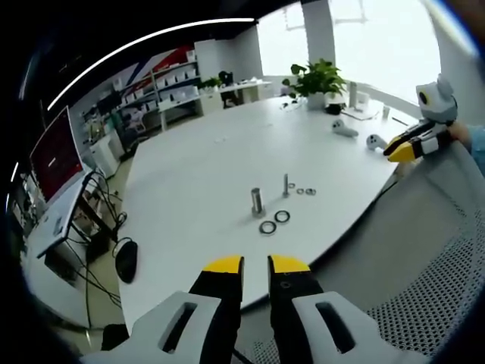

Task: Place the washer onto the threaded stud by aligning its center hole with the stud, sliding it down to the base, and recovering from edge contact or off-axis alignment until the washer reaches the visible bottom stop.

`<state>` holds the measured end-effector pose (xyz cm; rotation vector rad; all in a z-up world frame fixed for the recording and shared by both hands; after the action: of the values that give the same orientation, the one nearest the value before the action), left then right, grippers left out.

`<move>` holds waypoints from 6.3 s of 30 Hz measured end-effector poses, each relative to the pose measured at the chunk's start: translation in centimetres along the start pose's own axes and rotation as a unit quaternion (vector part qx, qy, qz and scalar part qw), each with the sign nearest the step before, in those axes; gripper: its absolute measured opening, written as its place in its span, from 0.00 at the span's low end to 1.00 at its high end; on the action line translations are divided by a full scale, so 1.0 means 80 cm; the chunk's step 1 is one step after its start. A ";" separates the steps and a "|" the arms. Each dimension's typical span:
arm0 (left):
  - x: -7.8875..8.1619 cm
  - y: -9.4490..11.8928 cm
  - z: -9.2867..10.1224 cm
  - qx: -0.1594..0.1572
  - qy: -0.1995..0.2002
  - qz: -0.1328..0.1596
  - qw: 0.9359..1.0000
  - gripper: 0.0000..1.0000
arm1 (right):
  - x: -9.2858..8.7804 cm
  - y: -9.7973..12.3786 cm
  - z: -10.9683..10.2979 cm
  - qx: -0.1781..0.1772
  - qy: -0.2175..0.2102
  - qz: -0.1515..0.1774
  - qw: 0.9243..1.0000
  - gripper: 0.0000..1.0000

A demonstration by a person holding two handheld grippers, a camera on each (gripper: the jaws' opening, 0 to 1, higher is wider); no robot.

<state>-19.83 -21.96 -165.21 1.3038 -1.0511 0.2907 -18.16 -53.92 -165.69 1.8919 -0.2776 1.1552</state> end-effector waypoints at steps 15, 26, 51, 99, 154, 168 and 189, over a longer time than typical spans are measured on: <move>0.000 -0.001 0.001 -0.007 -0.007 -0.002 1.000 0.12 | 0.003 0.000 -0.003 -0.005 0.000 0.008 1.000 0.17; 0.001 0.002 0.006 -0.032 -0.006 -0.005 0.999 0.15 | 0.003 -0.001 -0.005 0.001 0.004 0.005 1.000 0.17; 0.076 -0.021 0.022 -0.176 -0.172 -0.045 0.968 0.33 | 0.008 0.004 -0.004 0.012 0.003 0.021 1.000 0.17; 0.022 -0.263 0.012 -0.243 -0.323 -0.232 0.885 0.27 | 0.005 0.006 -0.003 0.016 -0.008 0.024 1.000 0.18; 0.016 -0.264 0.014 -0.236 -0.319 -0.246 0.885 0.19 | 0.006 0.005 -0.004 0.023 -0.006 0.025 0.999 0.18; 0.035 -0.239 -0.007 -0.218 -0.300 -0.235 0.898 0.19 | 0.006 0.005 -0.004 0.022 -0.006 0.029 0.999 0.18; 0.076 -0.210 -0.021 -0.203 -0.285 -0.195 0.916 0.19 | 0.006 0.006 -0.005 0.023 -0.008 0.029 0.999 0.18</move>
<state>-3.95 -27.80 -171.16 1.2021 -1.2157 -0.6209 -18.40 -53.79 -164.98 1.9444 -0.3193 1.1943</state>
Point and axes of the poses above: the point that each gripper's makers call its tool centre point, and the gripper's own axes: y roughly backward along the fingers, z roughly to its right, x roughly out of its top, the point moved 7 cm from there along y, roughly backward along the fingers, and after that the axes turned 1 degree about y, right-handed, at the moved point
